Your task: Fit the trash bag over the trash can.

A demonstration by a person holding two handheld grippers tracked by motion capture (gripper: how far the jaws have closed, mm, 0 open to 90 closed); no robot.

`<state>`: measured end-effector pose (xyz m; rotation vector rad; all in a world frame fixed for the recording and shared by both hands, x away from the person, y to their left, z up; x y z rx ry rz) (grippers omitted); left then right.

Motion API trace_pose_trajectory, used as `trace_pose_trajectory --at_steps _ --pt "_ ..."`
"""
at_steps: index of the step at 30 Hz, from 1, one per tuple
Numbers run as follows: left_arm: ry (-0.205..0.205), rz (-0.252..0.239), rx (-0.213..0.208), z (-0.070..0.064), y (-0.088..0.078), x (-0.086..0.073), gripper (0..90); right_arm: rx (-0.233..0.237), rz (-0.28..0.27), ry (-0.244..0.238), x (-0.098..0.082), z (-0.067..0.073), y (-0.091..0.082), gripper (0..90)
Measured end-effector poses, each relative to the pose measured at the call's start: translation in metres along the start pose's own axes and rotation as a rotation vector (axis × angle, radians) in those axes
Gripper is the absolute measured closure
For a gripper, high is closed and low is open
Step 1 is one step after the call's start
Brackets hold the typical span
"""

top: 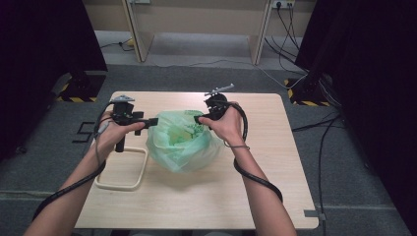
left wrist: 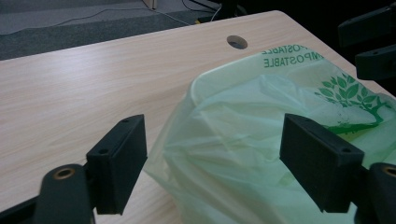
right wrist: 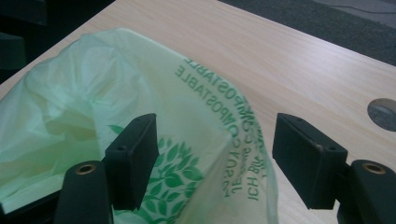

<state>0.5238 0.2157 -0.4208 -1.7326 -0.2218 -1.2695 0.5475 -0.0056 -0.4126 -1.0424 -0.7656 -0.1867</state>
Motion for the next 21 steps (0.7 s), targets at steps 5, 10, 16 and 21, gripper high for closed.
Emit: trace_pose_trajectory --at_steps 5,10,16,21 --pt "0.023 -0.026 0.013 -0.006 0.003 0.004 23.3 0.052 -0.021 -0.047 0.000 0.017 -0.005 51.8" --pt "0.050 -0.027 -0.004 -0.013 0.002 0.006 27.5 0.155 0.026 -0.088 -0.005 0.040 -0.006 68.1" --pt "0.062 -0.041 -0.009 -0.017 -0.001 0.010 30.2 0.234 0.176 -0.160 -0.019 0.062 -0.001 72.2" --pt "0.067 -0.039 -0.008 -0.018 -0.003 0.010 30.6 0.209 0.284 -0.154 -0.028 0.059 0.009 71.0"
Point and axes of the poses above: each handheld gripper's, and its own axes: y roughly forward along the jaws, x roughly out of its top, z roughly to its left, the point moved 8 cm from there along y, roughly forward along the jaws, and after that the axes turned 14 degrees about y, right-handed, at the moved point
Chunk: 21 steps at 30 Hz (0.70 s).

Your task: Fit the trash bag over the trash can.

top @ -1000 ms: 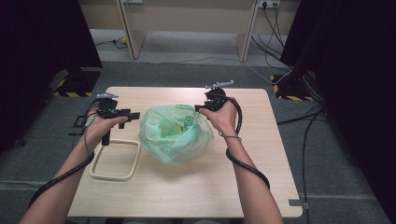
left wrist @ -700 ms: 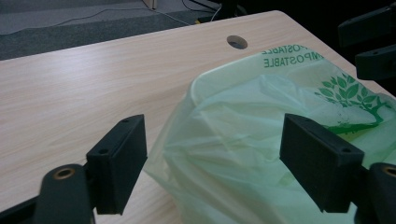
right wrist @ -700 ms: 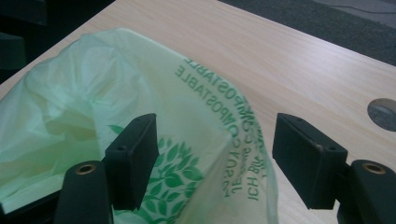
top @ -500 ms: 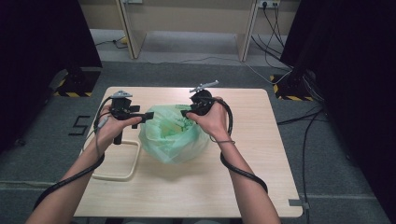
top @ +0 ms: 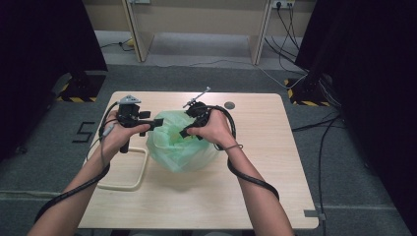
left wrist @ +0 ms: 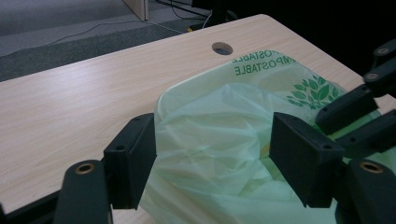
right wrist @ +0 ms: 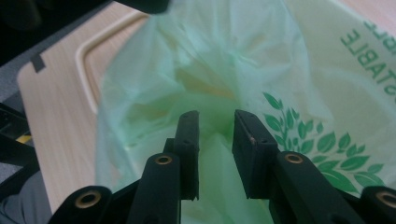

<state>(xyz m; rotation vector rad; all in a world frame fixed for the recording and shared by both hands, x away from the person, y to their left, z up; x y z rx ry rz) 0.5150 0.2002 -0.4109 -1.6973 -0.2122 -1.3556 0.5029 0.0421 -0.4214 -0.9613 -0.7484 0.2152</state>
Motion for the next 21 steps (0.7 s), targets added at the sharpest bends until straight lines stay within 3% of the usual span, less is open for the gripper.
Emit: trace_pose_trajectory --at_steps 9,21 --pt "0.025 0.016 0.002 -0.003 0.003 -0.002 29.4 -0.092 -0.049 0.076 0.016 -0.033 0.011 69.4" --pt "0.032 0.031 0.006 -0.004 0.010 -0.002 24.9 -0.132 -0.097 0.134 0.034 -0.050 0.021 67.3"
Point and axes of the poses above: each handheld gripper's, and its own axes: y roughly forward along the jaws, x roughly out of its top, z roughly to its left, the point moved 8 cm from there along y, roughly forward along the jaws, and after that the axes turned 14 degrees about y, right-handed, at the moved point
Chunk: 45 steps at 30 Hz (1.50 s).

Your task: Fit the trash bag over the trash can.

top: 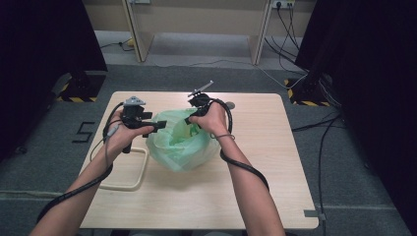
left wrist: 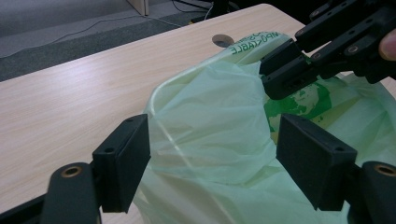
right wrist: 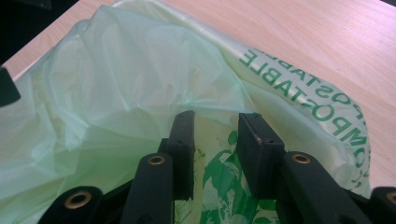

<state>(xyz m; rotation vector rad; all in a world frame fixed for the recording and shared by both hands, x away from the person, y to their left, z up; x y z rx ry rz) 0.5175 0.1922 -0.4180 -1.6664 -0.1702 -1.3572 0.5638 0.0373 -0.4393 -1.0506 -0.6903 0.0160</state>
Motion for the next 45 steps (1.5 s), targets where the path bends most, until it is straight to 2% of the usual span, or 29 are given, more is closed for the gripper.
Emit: trace_pose_trajectory --at_steps 10,19,23,30,34,40,45 --pt "0.000 -0.001 -0.002 -0.001 0.001 0.002 24.7 -0.015 -0.029 0.033 0.005 -0.006 0.003 63.1" --pt "0.001 -0.002 -0.001 -0.001 0.003 0.006 23.7 -0.011 -0.035 0.035 0.004 -0.005 0.004 57.3" --pt "0.000 0.000 0.001 0.000 0.004 0.009 22.9 -0.001 -0.048 0.031 0.005 -0.001 -0.003 54.5" --pt "-0.001 0.018 -0.006 -0.005 0.011 0.011 19.7 0.023 -0.098 0.038 0.009 0.007 -0.027 53.6" --pt "0.005 0.042 0.019 -0.005 0.018 0.013 16.5 0.020 -0.179 0.057 0.012 0.003 -0.046 52.6" --pt "0.041 0.074 0.063 -0.006 0.028 0.018 15.4 0.009 -0.275 0.095 0.014 -0.006 -0.068 51.2" --pt "0.084 0.115 0.130 -0.003 0.036 0.018 15.4 0.002 -0.303 0.119 0.012 -0.015 -0.077 49.6"
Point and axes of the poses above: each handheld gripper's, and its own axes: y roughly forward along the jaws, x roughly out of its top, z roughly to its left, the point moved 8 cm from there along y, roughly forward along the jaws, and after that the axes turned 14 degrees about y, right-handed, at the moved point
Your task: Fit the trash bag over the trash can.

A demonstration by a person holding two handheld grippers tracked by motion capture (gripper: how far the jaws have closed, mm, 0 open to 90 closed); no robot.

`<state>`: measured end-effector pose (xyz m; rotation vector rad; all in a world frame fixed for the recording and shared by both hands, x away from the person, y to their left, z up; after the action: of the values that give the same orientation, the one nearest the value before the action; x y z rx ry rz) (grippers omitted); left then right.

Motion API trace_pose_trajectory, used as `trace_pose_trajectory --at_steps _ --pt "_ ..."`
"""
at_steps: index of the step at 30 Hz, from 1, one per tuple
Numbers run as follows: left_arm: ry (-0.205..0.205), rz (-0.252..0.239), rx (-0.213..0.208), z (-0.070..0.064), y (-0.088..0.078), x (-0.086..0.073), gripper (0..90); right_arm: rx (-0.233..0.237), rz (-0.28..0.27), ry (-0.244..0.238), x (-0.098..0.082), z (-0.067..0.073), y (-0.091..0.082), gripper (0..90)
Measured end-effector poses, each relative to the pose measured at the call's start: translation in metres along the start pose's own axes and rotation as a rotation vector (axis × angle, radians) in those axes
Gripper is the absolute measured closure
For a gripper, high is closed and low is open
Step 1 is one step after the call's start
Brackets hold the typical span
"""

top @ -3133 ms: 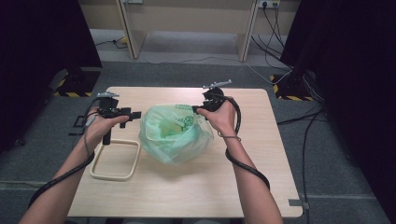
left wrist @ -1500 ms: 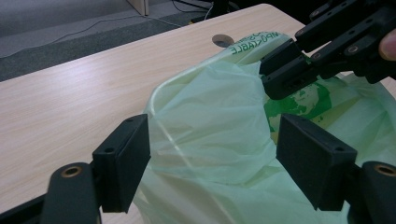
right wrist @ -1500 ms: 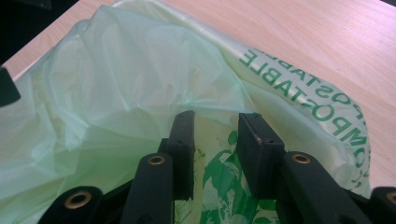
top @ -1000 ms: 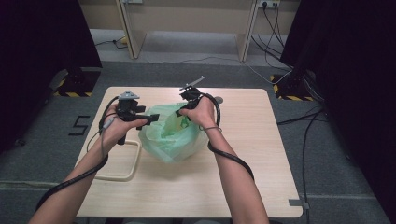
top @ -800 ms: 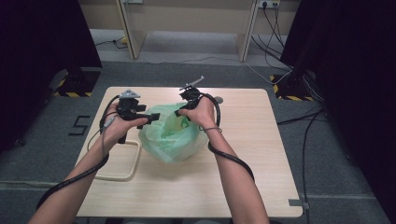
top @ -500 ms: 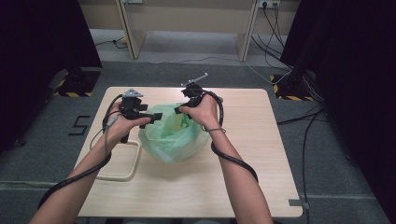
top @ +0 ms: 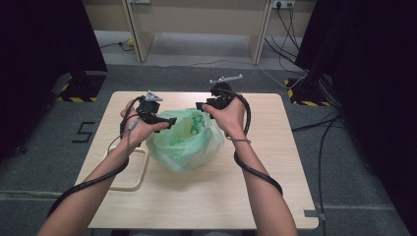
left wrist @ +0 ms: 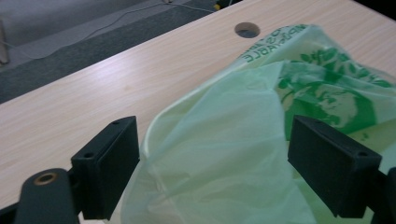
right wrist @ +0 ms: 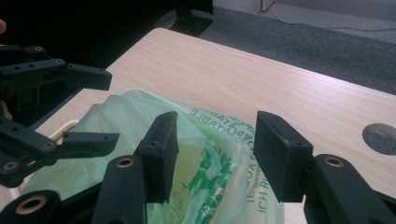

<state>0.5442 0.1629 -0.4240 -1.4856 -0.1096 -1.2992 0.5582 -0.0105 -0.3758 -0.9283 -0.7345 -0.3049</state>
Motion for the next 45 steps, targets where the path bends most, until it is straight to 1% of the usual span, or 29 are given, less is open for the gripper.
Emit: trace_pose_trajectory --at_steps 2,7,10,11,12,14,17,18,20,24,29,36,37,38,39,40,41,42,45 --pt "0.012 0.012 0.030 0.001 0.002 -0.001 15.6 -0.003 0.000 -0.001 -0.001 -0.003 -0.001 49.4" --pt "0.042 0.053 0.074 0.003 0.006 -0.005 15.9 0.000 0.005 0.010 -0.005 -0.007 -0.001 49.1" --pt "0.041 0.069 0.086 0.005 0.007 -0.007 16.5 0.001 0.010 0.014 -0.006 -0.007 0.001 49.0" --pt "0.033 0.068 0.085 0.005 0.006 -0.007 16.5 0.003 0.011 0.013 -0.007 -0.006 0.001 49.1" --pt "0.022 0.056 0.079 0.004 0.004 -0.005 16.5 0.005 0.010 0.012 -0.007 -0.006 0.001 49.1" --pt "0.015 0.027 0.063 0.000 0.000 0.000 16.5 0.004 0.007 0.013 -0.006 -0.006 0.001 49.1" --pt "0.009 0.021 0.022 -0.006 -0.002 0.004 16.5 0.003 0.011 0.013 -0.006 -0.005 0.001 49.3" --pt "0.008 0.022 0.024 -0.007 -0.002 0.005 16.5 0.005 0.014 0.010 -0.007 -0.005 0.001 49.4" --pt "0.025 0.025 0.037 -0.007 0.000 0.005 16.0 0.006 0.016 0.005 -0.007 -0.004 0.001 49.4" --pt "0.032 0.041 0.035 -0.009 0.005 0.002 15.8 0.008 0.021 0.003 -0.009 -0.002 0.001 49.3" --pt "0.035 0.033 0.031 -0.012 0.008 0.002 15.7 0.010 0.027 -0.002 -0.010 -0.002 0.003 49.0" --pt "0.035 0.012 0.030 -0.014 0.005 0.006 16.7 0.010 0.041 -0.001 -0.014 -0.002 0.006 48.9" --pt "0.039 0.007 0.024 -0.015 0.004 0.007 17.1 0.009 0.044 -0.001 -0.015 -0.002 0.007 49.0" --pt "0.046 -0.005 0.007 -0.016 0.003 0.008 21.1 0.010 0.048 -0.002 -0.016 -0.002 0.007 49.0" --pt "0.044 -0.017 -0.008 -0.018 0.002 0.009 26.9 0.011 0.048 -0.001 -0.016 -0.002 0.007 49.0" --pt "0.044 -0.029 -0.027 -0.021 0.001 0.011 29.7 0.011 0.047 -0.001 -0.016 -0.002 0.008 49.0" --pt "0.046 -0.041 -0.046 -0.024 0.000 0.012 34.8 0.011 0.047 -0.001 -0.017 -0.002 0.008 49.1" --pt "0.038 -0.050 -0.060 -0.026 0.000 0.014 38.1 0.012 0.047 -0.002 -0.017 -0.002 0.008 49.3" --pt "0.045 -0.076 -0.094 -0.032 -0.001 0.019 44.6 0.011 0.047 0.000 -0.017 -0.003 0.007 49.7"
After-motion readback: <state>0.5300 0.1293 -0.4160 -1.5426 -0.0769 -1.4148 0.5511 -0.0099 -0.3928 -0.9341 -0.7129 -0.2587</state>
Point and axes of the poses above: each handheld gripper's, and its own axes: y roughly forward along the jaws, x roughly out of its top, z roughly to its left, the point moved 8 cm from there along y, roughly forward along the jaws, and after that the axes turned 14 degrees about y, right-handed, at the moved point
